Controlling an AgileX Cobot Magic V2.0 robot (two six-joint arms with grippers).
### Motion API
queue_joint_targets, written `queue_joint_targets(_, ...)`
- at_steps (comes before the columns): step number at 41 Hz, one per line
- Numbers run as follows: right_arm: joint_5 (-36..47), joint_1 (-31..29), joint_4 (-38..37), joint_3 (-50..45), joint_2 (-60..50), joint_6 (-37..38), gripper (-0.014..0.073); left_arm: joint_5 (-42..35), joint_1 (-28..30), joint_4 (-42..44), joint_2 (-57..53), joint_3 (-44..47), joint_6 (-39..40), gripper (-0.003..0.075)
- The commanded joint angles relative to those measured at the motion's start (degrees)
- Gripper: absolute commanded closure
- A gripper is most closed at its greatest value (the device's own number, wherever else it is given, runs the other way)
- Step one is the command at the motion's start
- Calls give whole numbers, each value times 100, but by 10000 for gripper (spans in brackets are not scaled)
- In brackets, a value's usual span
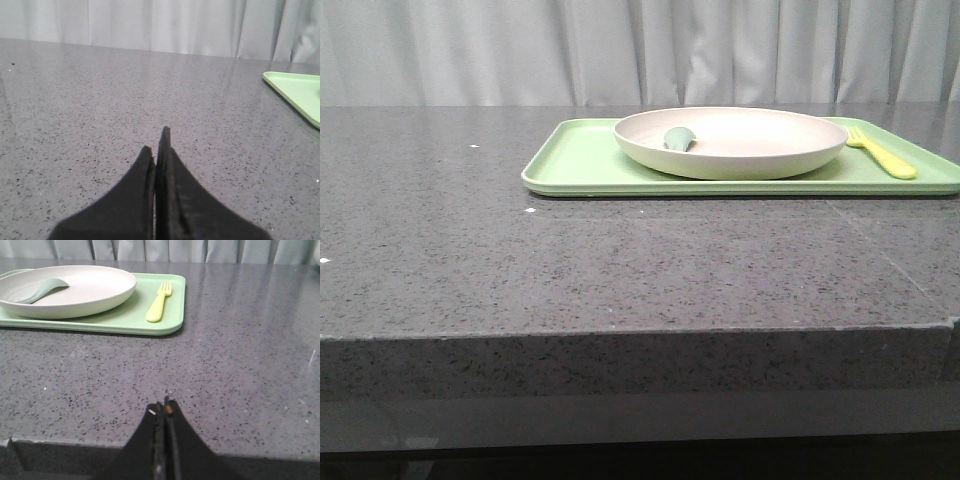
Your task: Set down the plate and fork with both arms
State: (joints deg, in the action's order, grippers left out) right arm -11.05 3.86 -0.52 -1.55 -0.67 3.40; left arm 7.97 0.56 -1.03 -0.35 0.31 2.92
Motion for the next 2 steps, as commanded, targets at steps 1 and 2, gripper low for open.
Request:
queue_joint_targets(1, 430, -41, -44, 20, -98, -49, 710, -488, 1, -7, -113, 19, 3, 738)
queue_joint_targets(2, 430, -41, -44, 20, -98, -49, 710, -488, 1, -7, -113, 19, 3, 738)
